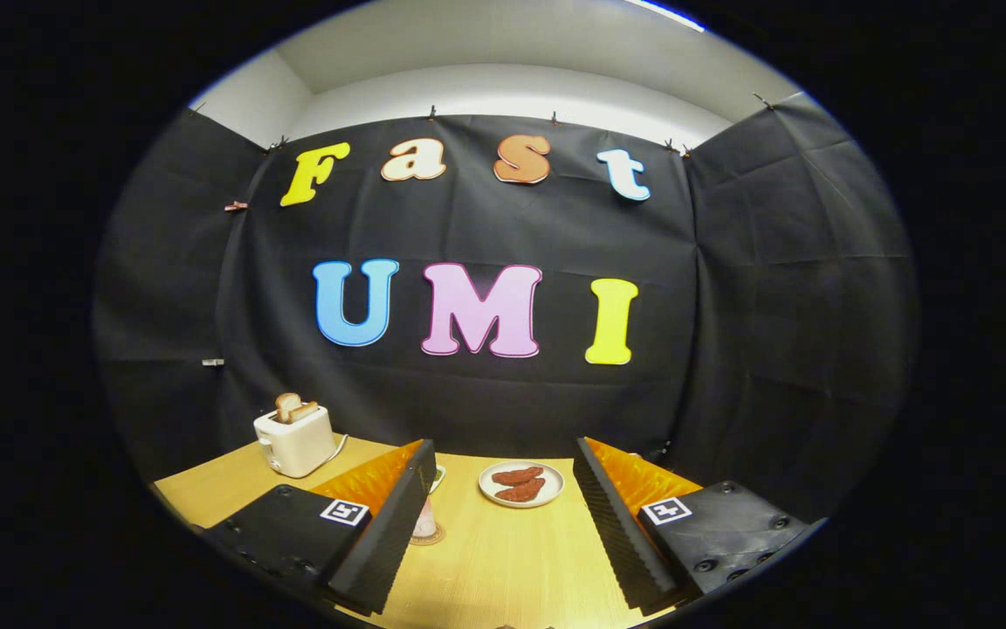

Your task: Take the bottle from table, then pour the juice into the cup, finally place the bottle on the coaster

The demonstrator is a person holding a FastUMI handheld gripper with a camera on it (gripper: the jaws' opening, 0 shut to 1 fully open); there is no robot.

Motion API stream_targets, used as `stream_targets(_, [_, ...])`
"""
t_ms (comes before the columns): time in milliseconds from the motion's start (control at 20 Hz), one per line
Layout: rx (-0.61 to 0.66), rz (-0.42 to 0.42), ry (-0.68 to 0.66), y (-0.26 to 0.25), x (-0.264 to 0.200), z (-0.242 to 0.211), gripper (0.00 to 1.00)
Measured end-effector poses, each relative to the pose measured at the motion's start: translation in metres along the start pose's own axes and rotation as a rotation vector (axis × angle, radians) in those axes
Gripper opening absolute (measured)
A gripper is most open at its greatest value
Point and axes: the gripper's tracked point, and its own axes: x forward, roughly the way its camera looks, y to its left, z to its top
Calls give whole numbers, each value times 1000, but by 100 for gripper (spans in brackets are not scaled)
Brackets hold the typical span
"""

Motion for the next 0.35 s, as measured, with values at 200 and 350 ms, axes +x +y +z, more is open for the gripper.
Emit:
stream_targets(200, [-23,-58,19,-8,-32,-2,97])
stream_targets(350, [-34,-68,25,-7,-43,2,97])
